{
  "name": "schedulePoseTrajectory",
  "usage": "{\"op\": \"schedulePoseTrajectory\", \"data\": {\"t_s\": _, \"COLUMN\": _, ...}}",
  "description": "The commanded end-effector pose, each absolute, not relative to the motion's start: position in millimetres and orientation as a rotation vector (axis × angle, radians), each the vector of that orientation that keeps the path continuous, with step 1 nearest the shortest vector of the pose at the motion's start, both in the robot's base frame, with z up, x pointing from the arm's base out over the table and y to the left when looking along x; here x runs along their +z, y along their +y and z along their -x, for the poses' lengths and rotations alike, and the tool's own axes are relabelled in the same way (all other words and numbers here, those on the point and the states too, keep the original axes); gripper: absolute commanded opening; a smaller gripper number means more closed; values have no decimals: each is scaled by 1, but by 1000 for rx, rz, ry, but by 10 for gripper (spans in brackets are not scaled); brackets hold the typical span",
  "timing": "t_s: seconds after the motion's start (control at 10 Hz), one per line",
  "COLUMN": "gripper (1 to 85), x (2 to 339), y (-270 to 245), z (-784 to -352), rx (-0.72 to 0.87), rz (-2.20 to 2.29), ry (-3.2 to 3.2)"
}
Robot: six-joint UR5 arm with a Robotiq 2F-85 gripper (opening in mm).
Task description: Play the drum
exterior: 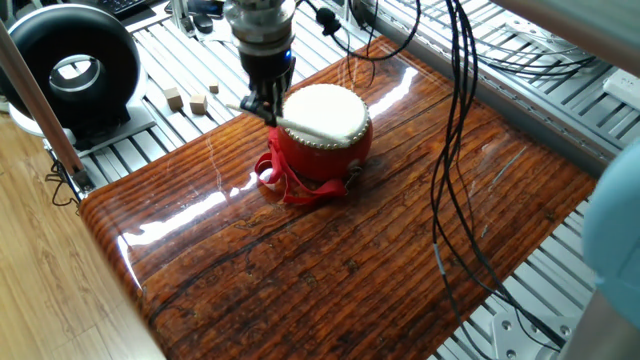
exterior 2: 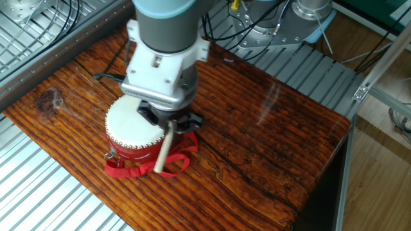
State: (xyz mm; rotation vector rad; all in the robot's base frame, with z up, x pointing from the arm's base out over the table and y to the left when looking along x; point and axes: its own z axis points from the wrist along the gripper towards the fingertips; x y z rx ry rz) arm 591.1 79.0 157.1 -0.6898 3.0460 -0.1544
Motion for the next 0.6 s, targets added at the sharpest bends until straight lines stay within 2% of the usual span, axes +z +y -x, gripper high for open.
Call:
{"op": "schedulePoseTrajectory", "data": {"t_s": 0.0, "gripper": 10, "x": 153, "y": 54, "z": -606, "rx": -219, "rz": 871, "ry": 3009}}
{"op": "schedulePoseTrajectory", "data": {"t_s": 0.1, "gripper": 10, "x": 153, "y": 54, "z": -603, "rx": -221, "rz": 925, "ry": 3011}}
{"op": "schedulePoseTrajectory", "data": {"t_s": 0.3, "gripper": 10, "x": 150, "y": 89, "z": -588, "rx": 6, "rz": 797, "ry": 3069}}
{"op": "schedulePoseTrajectory", "data": {"t_s": 0.5, "gripper": 10, "x": 150, "y": 97, "z": -591, "rx": 48, "rz": 567, "ry": 3102}}
